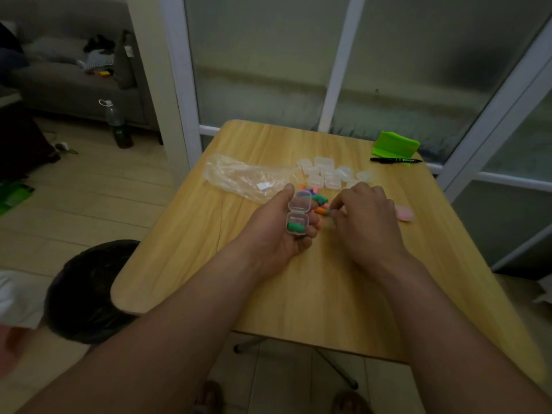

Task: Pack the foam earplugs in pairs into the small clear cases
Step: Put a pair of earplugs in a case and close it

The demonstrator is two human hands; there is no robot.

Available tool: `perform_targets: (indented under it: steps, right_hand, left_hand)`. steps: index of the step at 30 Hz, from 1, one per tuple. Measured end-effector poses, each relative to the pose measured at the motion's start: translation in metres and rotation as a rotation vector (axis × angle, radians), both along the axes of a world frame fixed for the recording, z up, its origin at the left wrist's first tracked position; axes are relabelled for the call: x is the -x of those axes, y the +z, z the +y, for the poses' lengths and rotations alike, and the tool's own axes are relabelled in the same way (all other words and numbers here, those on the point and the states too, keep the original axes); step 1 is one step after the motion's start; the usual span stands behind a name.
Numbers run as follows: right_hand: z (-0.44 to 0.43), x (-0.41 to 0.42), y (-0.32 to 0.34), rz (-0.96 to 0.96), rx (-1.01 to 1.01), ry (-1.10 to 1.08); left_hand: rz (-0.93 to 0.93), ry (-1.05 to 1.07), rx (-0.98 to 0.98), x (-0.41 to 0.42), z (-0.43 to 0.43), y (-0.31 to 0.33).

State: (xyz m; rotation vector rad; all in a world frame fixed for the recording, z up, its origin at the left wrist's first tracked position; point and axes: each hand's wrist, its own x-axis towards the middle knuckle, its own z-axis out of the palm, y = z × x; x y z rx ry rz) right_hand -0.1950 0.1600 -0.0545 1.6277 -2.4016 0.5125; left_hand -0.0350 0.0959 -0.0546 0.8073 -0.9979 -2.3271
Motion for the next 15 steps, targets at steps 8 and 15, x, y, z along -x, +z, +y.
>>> perform_targets:
  steps: [8,15]
  right_hand:
    - [0.02,-0.021,0.019,-0.442,0.311,0.27]
    - [0.025,-0.04,0.011,-0.322,0.216,0.358]
  left_hand:
    - [0.051,-0.027,-0.03,0.002,0.002,-0.006]
    - [0.057,-0.004,-0.037,0.003,0.006,-0.009]
